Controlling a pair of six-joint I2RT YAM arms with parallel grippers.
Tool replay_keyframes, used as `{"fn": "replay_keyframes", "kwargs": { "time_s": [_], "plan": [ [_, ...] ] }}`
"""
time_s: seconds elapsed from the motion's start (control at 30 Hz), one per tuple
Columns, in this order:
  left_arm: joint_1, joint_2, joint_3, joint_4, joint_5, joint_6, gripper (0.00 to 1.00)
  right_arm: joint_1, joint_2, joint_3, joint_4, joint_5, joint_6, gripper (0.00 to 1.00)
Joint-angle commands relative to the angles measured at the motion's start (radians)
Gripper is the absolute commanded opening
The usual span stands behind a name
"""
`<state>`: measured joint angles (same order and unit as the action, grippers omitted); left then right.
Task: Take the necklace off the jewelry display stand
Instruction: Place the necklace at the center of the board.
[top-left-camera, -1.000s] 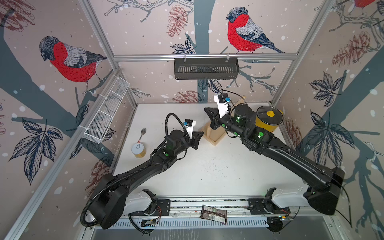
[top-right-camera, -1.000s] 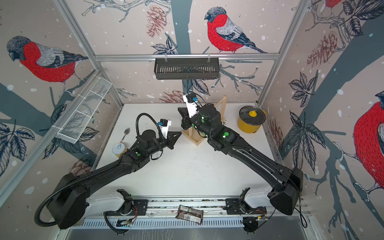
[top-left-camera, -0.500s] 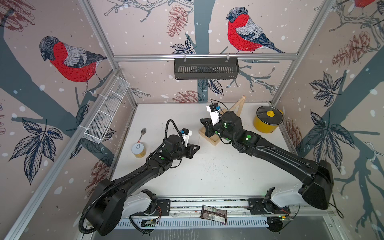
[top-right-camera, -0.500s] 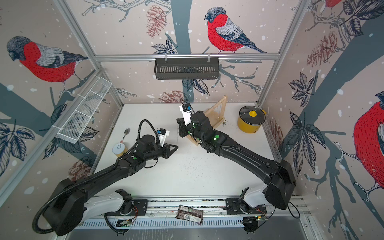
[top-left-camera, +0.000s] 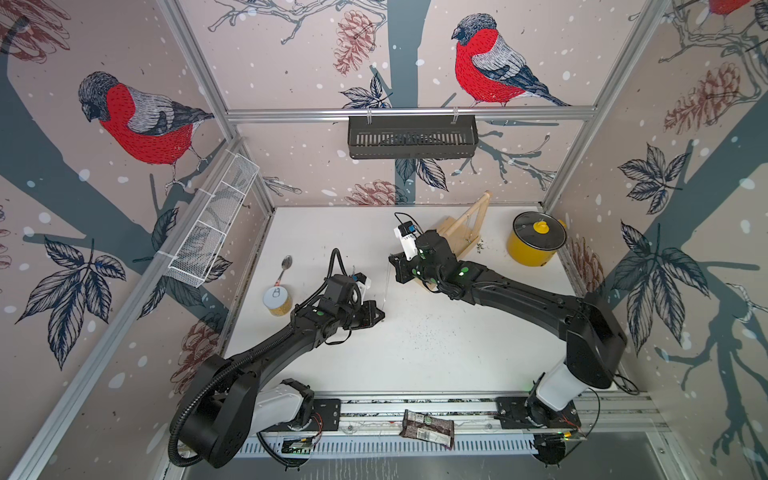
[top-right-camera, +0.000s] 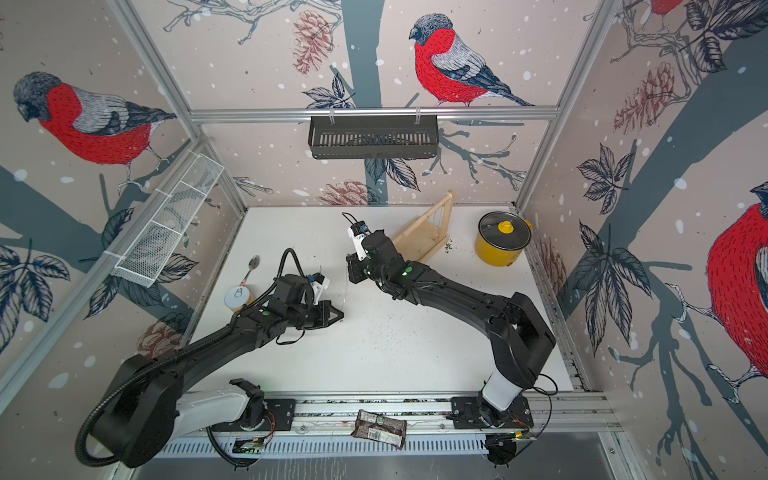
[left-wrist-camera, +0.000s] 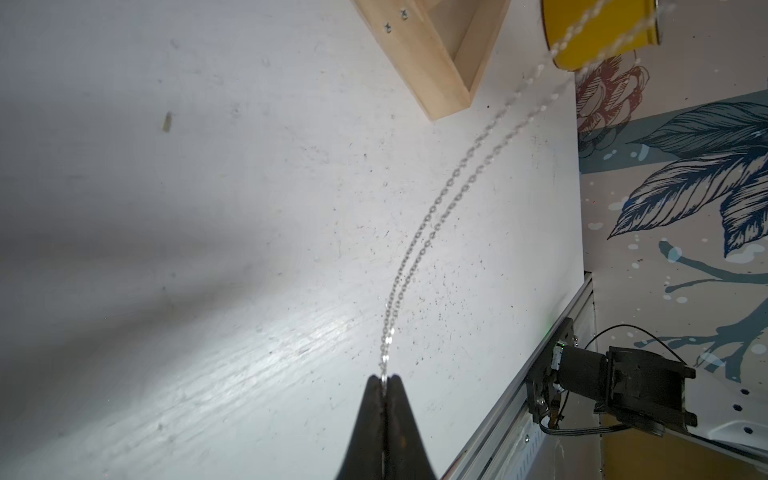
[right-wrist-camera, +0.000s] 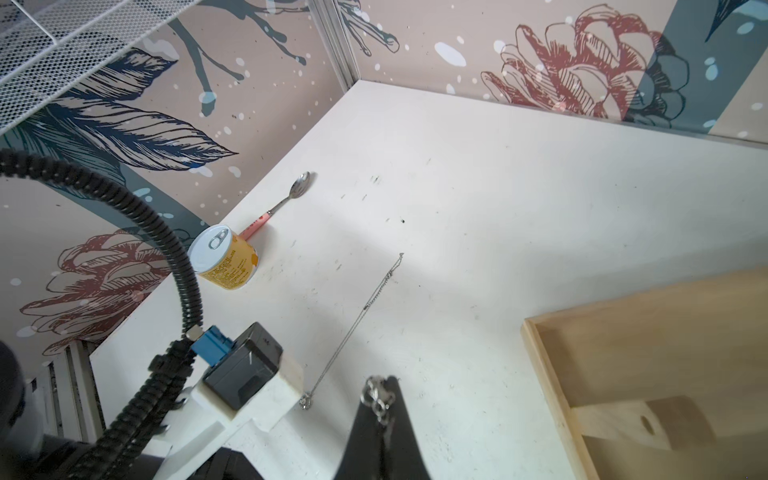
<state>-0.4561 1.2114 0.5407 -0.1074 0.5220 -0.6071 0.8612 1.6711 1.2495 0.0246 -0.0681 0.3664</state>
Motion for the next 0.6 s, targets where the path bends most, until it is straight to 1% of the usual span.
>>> {"fn": "replay_keyframes", "kwargs": {
  "time_s": [0.0,0.17,0.27,0.4,0.47,0.57],
  "plan": [
    [0.017,0.042,-0.001,-0.066,0.003,-0.013,0.0,-0.002,0.043,0.028,0.054,-0.05,0.011,0.03],
    [0.081,0.093,0.008,-0.082,-0.007,-0.008,0.0,-0.011,0.122,0.067,0.063,-0.085,0.008,0.03],
    [0.121,0.122,0.019,-0.081,0.023,-0.001,0.0,-0.025,0.173,0.087,0.077,-0.116,0.016,0.03],
    [0.14,0.172,0.056,-0.106,0.034,0.027,0.0,-0.038,0.253,0.13,0.075,-0.149,0.014,0.03],
    [0.141,0.201,0.066,-0.11,0.058,0.036,0.0,-0.043,0.29,0.155,0.077,-0.167,0.01,0.03],
    [0.141,0.222,0.078,-0.136,0.059,0.049,0.0,-0.044,0.343,0.196,0.068,-0.189,0.002,0.03]
  ]
}}
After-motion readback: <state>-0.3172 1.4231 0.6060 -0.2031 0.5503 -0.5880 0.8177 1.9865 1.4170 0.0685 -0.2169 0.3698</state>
